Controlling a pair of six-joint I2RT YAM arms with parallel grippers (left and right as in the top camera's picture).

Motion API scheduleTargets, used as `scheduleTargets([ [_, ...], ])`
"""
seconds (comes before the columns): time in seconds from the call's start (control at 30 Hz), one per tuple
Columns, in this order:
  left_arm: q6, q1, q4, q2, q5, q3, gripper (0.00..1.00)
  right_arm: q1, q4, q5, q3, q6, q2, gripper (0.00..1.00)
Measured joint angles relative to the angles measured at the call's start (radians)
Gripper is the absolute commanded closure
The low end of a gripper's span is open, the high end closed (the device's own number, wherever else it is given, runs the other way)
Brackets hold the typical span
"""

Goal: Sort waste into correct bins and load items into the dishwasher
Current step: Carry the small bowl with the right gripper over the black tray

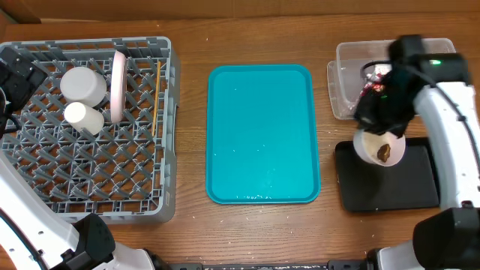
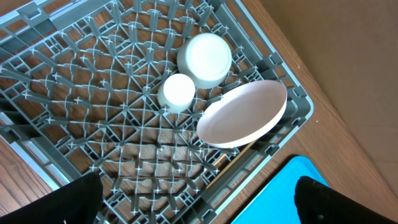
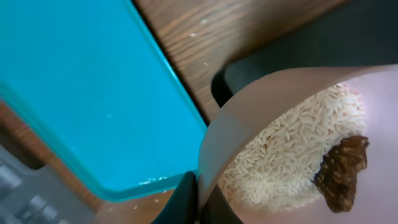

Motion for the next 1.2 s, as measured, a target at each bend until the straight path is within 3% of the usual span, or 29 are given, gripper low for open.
scheduleTargets([
  [0.63,0.000,0.000,0.000,0.000,0.003,0.000,0.00,-0.433,0.171,-0.567,-0.435,-0.490,0.000,0.96],
  [0.9,0.000,0.000,0.000,0.000,0.003,0.000,0.00,-0.597,0.096,-0.793,-0.444,-0.639,0.029,0.96],
  [1.2,0.000,0.000,0.000,0.000,0.003,0.000,0.00,-0.622,0.080,-0.897,-0.445,-0.744,0.113,0.96],
])
